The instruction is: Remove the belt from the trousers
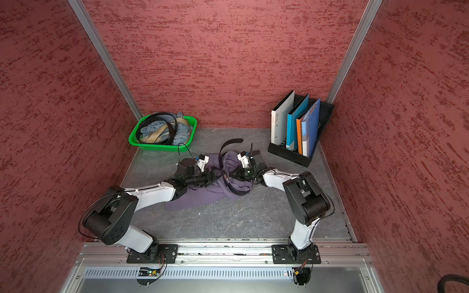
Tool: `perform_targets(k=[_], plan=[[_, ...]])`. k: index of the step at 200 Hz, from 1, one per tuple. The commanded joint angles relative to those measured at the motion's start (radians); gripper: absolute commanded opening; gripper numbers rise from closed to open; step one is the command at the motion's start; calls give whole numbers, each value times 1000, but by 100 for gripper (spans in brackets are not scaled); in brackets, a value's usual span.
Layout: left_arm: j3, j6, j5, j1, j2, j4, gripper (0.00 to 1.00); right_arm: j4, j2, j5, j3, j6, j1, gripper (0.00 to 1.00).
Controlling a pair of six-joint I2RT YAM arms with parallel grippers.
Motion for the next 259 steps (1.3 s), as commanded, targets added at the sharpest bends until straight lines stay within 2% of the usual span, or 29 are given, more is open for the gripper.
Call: perform_targets(k=[1,28,38,87,120,135,159,190,223,246,259], plan=[[19,-3,34,-3,16,40,90,183,-25,-69,-34,115,-47,0],[20,-17,63,-6,43,93,90,356,9,-131,-61,246,-75,0],[23,-32,80,-6,62,161,90,420,21,-147,-65,296,-77,0],[71,-93,114,-17,182,266,90,637,63,-176,-75,467,-78,0],[62,-143,122,-8,245,365,89,583,49,-161,-84,431,-77,0],[56,-148,117,-8,253,386,84,551,42,-156,-89,409,-77,0],[54,-152,120,-8,262,408,69,517,33,-148,-95,384,-77,0],[51,-137,114,-5,250,402,62,391,13,-112,-91,305,-80,0],[51,-146,116,1,278,439,54,417,23,-121,-101,322,-80,0],[52,-159,119,8,302,477,54,409,20,-122,-97,317,-80,0],[46,-160,111,19,304,483,59,393,15,-121,-94,307,-80,0]])
